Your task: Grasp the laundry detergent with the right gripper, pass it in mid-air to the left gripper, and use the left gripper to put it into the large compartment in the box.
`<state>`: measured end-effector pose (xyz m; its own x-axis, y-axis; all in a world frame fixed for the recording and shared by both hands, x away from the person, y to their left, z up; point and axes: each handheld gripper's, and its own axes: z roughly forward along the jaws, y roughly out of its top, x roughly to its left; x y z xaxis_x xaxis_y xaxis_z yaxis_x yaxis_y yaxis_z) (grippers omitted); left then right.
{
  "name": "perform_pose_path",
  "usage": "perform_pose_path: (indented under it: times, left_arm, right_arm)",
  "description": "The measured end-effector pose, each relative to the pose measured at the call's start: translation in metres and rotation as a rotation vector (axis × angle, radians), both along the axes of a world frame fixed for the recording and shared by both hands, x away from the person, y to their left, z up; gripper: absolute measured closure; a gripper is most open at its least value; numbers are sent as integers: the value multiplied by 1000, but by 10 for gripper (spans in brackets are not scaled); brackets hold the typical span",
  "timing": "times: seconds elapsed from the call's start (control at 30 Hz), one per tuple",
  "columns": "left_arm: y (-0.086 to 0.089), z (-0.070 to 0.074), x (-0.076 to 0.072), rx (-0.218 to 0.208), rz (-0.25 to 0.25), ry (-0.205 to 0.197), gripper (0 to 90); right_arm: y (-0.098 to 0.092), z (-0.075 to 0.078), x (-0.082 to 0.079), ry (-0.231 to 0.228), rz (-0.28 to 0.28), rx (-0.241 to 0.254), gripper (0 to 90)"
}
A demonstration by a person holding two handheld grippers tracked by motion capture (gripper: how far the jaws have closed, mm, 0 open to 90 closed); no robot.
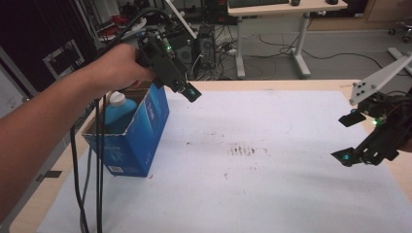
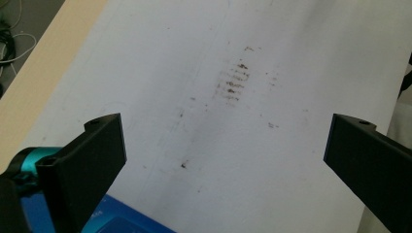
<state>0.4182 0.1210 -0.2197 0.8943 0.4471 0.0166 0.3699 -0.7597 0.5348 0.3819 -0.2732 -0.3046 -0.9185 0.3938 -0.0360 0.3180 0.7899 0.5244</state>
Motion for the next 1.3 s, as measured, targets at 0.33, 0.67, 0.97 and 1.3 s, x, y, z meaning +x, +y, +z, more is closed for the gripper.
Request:
perform_pose_path:
  times: [0.33,0.67,0.97,1.3]
  left_arm:
    - [-38,-30,-4,89,-98,35,16]
    - [-56,-46,-9,119,-151,51,16]
    - [-64,-59,-11,126,-180,53,16]
    - [-69,-71,-14,121,-200,60,16]
  right_arm:
    - [2,-4,-1,18,-3,-6,11]
    - [6,-4,-4,20,13,-15,11]
    - [9,-5,-3,17,17,-20,11]
    - [13,-6,-4,19,19,-27,11]
